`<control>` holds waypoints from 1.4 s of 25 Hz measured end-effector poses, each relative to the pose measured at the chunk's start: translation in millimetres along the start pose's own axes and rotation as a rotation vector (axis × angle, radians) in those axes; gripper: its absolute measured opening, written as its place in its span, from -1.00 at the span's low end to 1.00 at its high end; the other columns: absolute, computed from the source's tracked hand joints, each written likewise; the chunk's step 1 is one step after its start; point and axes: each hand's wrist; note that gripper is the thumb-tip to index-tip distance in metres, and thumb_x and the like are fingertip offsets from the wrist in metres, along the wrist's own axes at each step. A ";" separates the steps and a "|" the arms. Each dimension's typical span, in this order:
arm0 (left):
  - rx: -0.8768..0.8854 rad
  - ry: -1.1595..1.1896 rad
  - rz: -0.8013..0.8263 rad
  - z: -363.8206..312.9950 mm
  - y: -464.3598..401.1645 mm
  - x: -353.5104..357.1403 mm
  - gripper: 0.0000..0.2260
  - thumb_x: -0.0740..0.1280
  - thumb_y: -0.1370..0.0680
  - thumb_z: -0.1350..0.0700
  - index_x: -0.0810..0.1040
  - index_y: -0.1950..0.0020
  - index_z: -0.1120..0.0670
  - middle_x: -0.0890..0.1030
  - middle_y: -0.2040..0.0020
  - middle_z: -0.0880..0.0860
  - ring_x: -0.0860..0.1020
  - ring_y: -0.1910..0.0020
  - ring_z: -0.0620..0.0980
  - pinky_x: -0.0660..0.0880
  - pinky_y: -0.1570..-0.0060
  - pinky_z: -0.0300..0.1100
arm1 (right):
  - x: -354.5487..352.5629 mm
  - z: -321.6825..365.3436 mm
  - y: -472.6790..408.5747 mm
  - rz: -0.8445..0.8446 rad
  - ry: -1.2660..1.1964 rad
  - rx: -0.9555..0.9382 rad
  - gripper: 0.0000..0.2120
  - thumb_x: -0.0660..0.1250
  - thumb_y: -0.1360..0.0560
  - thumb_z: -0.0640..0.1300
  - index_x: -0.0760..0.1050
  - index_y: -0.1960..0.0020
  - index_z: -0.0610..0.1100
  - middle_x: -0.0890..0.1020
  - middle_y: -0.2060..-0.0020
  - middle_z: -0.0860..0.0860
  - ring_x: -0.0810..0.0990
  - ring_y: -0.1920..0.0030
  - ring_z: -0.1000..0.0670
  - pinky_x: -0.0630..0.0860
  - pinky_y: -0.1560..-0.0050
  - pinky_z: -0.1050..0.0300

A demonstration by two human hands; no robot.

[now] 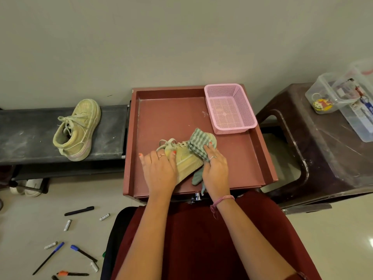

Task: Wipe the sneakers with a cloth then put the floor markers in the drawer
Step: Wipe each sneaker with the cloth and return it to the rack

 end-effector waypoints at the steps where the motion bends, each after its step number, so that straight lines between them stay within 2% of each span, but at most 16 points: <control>1: -0.035 0.053 -0.047 -1.6 2.0 3.8 -0.50 0.01 -0.60 -0.09 0.57 -0.12 0.23 0.60 0.08 0.16 0.53 -0.01 0.22 0.22 -0.38 0.19 | 2.6 3.7 4.4 -0.007 0.026 -0.016 -0.58 0.15 -0.52 -0.41 0.44 -0.34 -0.20 0.43 -0.37 -0.06 0.30 -0.41 -0.10 0.23 -0.41 0.16; 4: -0.059 0.280 -0.113 2.6 4.2 7.9 -0.72 0.12 -0.55 0.09 0.56 -0.04 0.19 0.59 0.12 0.11 0.50 0.08 0.17 0.33 -0.14 0.04 | 14.8 15.7 29.8 -0.014 0.204 -0.242 -0.60 0.09 -0.51 -0.33 0.48 -0.30 -0.21 0.51 -0.30 -0.07 0.40 -0.34 -0.19 0.38 -0.34 -0.04; 6: -0.048 0.402 -0.158 7.5 6.3 7.4 -0.77 0.16 -0.53 0.15 0.56 -0.03 0.19 0.59 0.13 0.11 0.47 0.13 0.12 0.25 0.00 -0.07 | 13.8 9.1 34.7 0.009 0.280 -0.440 -0.59 0.01 -0.56 -0.29 0.49 -0.29 -0.22 0.53 -0.28 -0.07 0.45 -0.30 -0.20 0.41 -0.31 -0.08; 8: -0.071 0.486 -0.210 10.8 9.0 6.8 -0.77 0.18 -0.56 0.09 0.57 -0.02 0.18 0.59 0.15 0.08 0.42 0.15 0.05 0.19 0.02 -0.13 | 3.3 -2.3 25.8 0.008 0.316 -0.505 -0.59 0.01 -0.55 -0.33 0.48 -0.29 -0.24 0.51 -0.29 -0.08 0.44 -0.30 -0.19 0.42 -0.30 -0.06; 11: -0.044 0.550 -0.185 10.5 12.5 8.1 -0.68 0.15 -0.56 -0.07 0.58 0.01 0.13 0.50 0.20 -0.06 0.38 0.16 -0.03 0.21 -0.04 -0.12 | -11.0 -14.9 10.3 -0.035 0.245 -0.326 -0.50 0.15 -0.40 -0.48 0.46 -0.30 -0.24 0.49 -0.31 -0.08 0.37 -0.32 -0.14 0.28 -0.39 0.12; 13: 0.005 0.550 -0.174 9.3 13.4 10.6 -0.68 0.15 -0.55 -0.08 0.57 0.04 0.12 0.45 0.20 -0.12 0.38 0.17 -0.04 0.24 -0.07 -0.06 | -16.2 -18.1 -2.2 -0.023 0.112 -0.145 -0.46 0.16 -0.39 -0.54 0.46 -0.31 -0.24 0.49 -0.30 -0.10 0.35 -0.34 -0.10 0.15 -0.38 0.28; 16: 0.028 0.541 -0.183 6.1 12.3 13.5 -0.71 0.17 -0.56 -0.05 0.57 0.06 0.12 0.44 0.20 -0.13 0.37 0.18 -0.05 0.25 -0.05 -0.04 | -21.3 -21.9 -24.4 -0.085 -0.074 0.147 -0.58 0.12 -0.48 -0.47 0.47 -0.28 -0.27 0.54 -0.23 -0.15 0.46 -0.29 -0.11 0.28 -0.28 0.31; 18: 0.008 0.530 -0.174 8.3 6.8 14.5 -0.69 0.16 -0.56 -0.06 0.57 0.04 0.13 0.48 0.20 -0.09 0.37 0.17 -0.05 0.25 -0.06 -0.06 | -18.8 -14.3 -15.7 -0.104 -0.121 0.218 -0.58 0.14 -0.51 -0.44 0.43 -0.34 -0.25 0.50 -0.30 -0.12 0.43 -0.34 -0.07 0.29 -0.34 0.29; 22: -0.006 0.557 -0.129 14.7 -3.2 12.2 -0.63 0.11 -0.55 -0.11 0.59 0.03 0.11 0.51 0.17 -0.10 0.38 0.16 -0.06 0.29 -0.09 0.01 | -2.6 4.1 41.6 -0.036 -0.023 0.030 -0.46 0.13 -0.51 -0.47 0.25 -0.46 -0.20 0.25 -0.47 -0.03 0.12 -0.50 -0.02 0.05 -0.48 0.15; 24: 0.019 0.566 -0.113 14.3 -1.8 11.6 -0.63 0.11 -0.55 -0.11 0.59 0.03 0.10 0.49 0.17 -0.13 0.38 0.16 -0.07 0.29 -0.09 0.01 | -4.4 1.1 39.3 -0.012 0.068 -0.011 -0.43 0.15 -0.48 -0.50 0.25 -0.46 -0.22 0.25 -0.47 -0.04 0.09 -0.50 -0.07 0.00 -0.48 0.14; 27: 0.075 0.534 -0.114 11.6 3.6 13.6 -0.66 0.13 -0.56 -0.08 0.60 -0.01 0.10 0.47 0.15 -0.16 0.38 0.15 -0.08 0.26 -0.08 -0.05 | -16.8 -6.8 -7.2 0.025 0.055 0.105 -0.45 0.11 -0.47 -0.51 0.35 -0.41 -0.19 0.39 -0.39 -0.07 0.30 -0.41 -0.05 0.20 -0.45 0.10; 29: 0.091 0.521 -0.123 11.6 5.5 15.2 -0.67 0.13 -0.57 -0.08 0.60 -0.02 0.09 0.46 0.15 -0.17 0.37 0.16 -0.09 0.21 -0.07 -0.12 | -32.3 -13.5 -42.5 0.115 -0.020 0.191 -0.52 0.10 -0.49 -0.47 0.45 -0.31 -0.15 0.52 -0.24 -0.05 0.48 -0.23 0.01 0.39 -0.23 0.26; 31: 0.095 0.492 -0.140 11.2 6.7 15.9 -0.68 0.13 -0.57 -0.06 0.59 0.02 0.10 0.44 0.17 -0.16 0.36 0.17 -0.09 0.22 -0.07 -0.09 | -43.5 -18.0 -53.1 0.164 0.016 0.200 -0.56 0.12 -0.49 -0.44 0.49 -0.27 -0.16 0.56 -0.18 -0.07 0.54 -0.13 -0.02 0.39 -0.01 0.38; 32: 0.100 0.468 -0.152 10.5 6.5 16.2 -0.69 0.13 -0.57 -0.05 0.57 0.06 0.11 0.43 0.19 -0.15 0.36 0.19 -0.08 0.25 -0.07 -0.04 | -44.1 -16.9 -45.8 0.163 0.047 0.187 -0.54 0.11 -0.49 -0.45 0.45 -0.31 -0.17 0.52 -0.23 -0.06 0.52 -0.14 -0.01 0.37 -0.02 0.45; 33: 0.108 0.444 -0.160 10.3 6.2 16.9 -0.70 0.14 -0.57 -0.04 0.56 0.09 0.11 0.44 0.21 -0.13 0.36 0.20 -0.07 0.28 -0.06 -0.01 | -41.3 -12.7 -30.2 0.147 0.088 0.154 -0.50 0.11 -0.48 -0.48 0.39 -0.37 -0.18 0.47 -0.30 -0.06 0.48 -0.21 -0.02 0.36 -0.14 0.45; 35: 0.126 0.411 -0.169 10.0 7.8 19.1 -0.72 0.15 -0.56 -0.03 0.56 0.10 0.11 0.53 0.21 -0.05 0.42 0.21 0.00 0.27 -0.06 -0.02 | -26.8 -3.4 16.8 0.072 0.234 -0.037 -0.42 0.12 -0.42 -0.53 0.34 -0.40 -0.23 0.40 -0.38 -0.10 0.35 -0.38 -0.15 0.34 -0.38 0.11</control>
Point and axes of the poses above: each hand's wrist, its own y-axis away from the middle knuckle, its own x-axis out of the palm, z = x × y
